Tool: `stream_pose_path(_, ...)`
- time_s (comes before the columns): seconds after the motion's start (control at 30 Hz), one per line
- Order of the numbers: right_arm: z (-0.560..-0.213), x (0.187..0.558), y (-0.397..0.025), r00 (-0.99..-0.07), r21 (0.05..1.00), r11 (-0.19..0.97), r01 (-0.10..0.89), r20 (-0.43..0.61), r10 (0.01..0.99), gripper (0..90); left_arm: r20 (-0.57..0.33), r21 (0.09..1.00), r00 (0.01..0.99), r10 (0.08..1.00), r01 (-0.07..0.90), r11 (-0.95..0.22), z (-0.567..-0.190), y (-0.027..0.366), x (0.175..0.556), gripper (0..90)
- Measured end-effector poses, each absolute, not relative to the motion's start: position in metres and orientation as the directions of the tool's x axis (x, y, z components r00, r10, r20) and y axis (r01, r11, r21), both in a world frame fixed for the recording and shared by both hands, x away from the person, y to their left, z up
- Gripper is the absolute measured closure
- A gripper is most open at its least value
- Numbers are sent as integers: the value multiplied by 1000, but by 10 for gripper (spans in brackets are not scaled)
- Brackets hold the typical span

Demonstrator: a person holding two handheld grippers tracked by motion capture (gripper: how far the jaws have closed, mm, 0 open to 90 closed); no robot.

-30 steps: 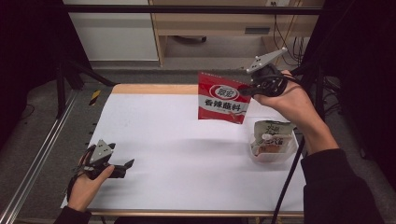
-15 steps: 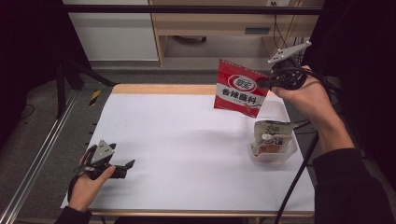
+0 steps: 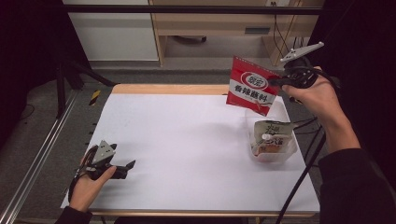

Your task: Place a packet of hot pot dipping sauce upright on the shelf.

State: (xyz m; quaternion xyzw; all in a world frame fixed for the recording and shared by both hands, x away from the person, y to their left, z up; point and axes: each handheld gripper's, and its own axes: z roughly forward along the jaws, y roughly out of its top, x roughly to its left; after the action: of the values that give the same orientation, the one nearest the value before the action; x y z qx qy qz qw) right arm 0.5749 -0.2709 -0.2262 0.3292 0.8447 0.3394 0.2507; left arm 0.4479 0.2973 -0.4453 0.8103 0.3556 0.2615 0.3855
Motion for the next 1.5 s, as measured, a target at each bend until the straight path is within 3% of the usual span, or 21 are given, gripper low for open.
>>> stream_pose_path(0.77, -254, 568, -321, -576, 719, 487, 495, -147, 804, 900, 146, 821, 613, 776, 362, -441, -443, 297, 448, 52)
stream_pose_path(1.5, -293, 575, -324, -555, 711, 432, 555, -70, 829, 899, 149, 818, 617, 772, 362, -448, -443, 297, 448, 52)
